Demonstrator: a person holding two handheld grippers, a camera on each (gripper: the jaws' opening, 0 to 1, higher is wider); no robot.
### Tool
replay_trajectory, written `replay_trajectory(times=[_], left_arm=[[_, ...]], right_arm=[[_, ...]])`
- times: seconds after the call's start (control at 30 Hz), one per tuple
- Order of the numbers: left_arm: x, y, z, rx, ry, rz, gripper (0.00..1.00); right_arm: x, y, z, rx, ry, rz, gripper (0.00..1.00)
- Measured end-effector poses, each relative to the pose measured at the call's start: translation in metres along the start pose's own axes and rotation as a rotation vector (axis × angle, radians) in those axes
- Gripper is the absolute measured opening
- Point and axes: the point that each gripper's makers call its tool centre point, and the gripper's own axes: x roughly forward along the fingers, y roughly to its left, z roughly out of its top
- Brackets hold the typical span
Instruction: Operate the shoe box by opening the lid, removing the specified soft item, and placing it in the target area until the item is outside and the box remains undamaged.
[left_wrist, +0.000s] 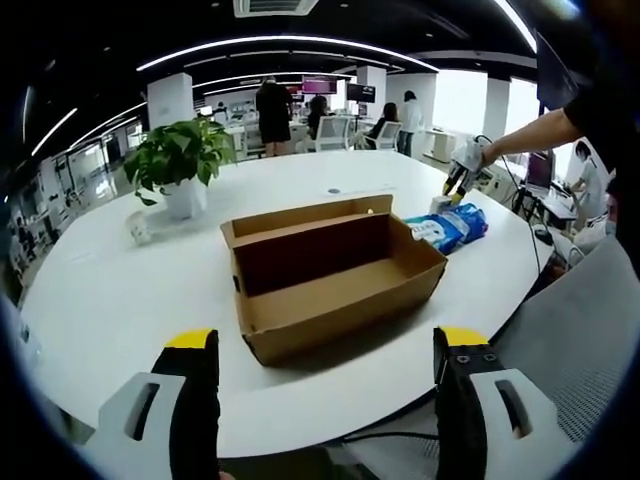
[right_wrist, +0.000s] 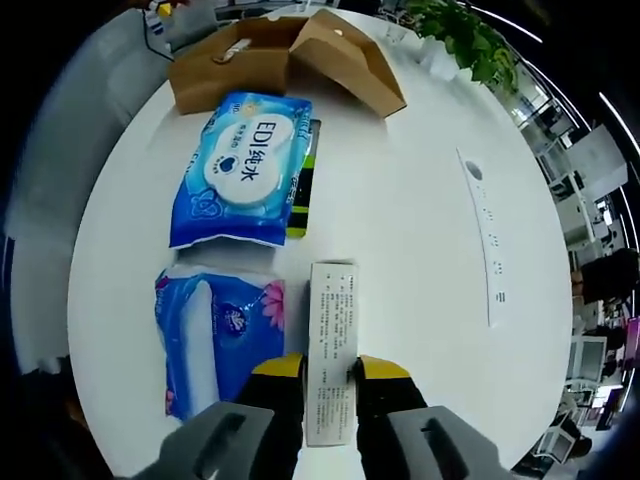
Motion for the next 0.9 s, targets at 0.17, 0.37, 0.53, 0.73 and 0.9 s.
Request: replay_trajectory(times=[0.17,0.37,0.53,0.73,0.9], left_arm=[[0.000,0.001,0.000,-0.002,-0.003,0.003,0.92],[-0.001,0.002,0.001,0.001,-0.005,0.001,0.92],[-0.002,0.003,0.002,0.007,-0.002,-0.001,0.92],[-0.002,0.007,0.004,0.024,0.000,-0.007,0.91],[-0.002,0.012,0.009,0.051,0.000,-0.014,0.91]], right_arm=[[0.000,-0.003,-0.001,-0.008,0.009,-0.014,0.16],[-0.002,-0.004,0.001,-0.007,0.009,-0.025,0.17],[-0.004,-0.004,0.002,-0.001,0.009,-0.037,0.21],[-0.012,-0.007,0.005,0.026,-0.003,-0.066,0.24],[-0.023,-0.009,0.010,0.114,-0.041,-0.110,0.29]])
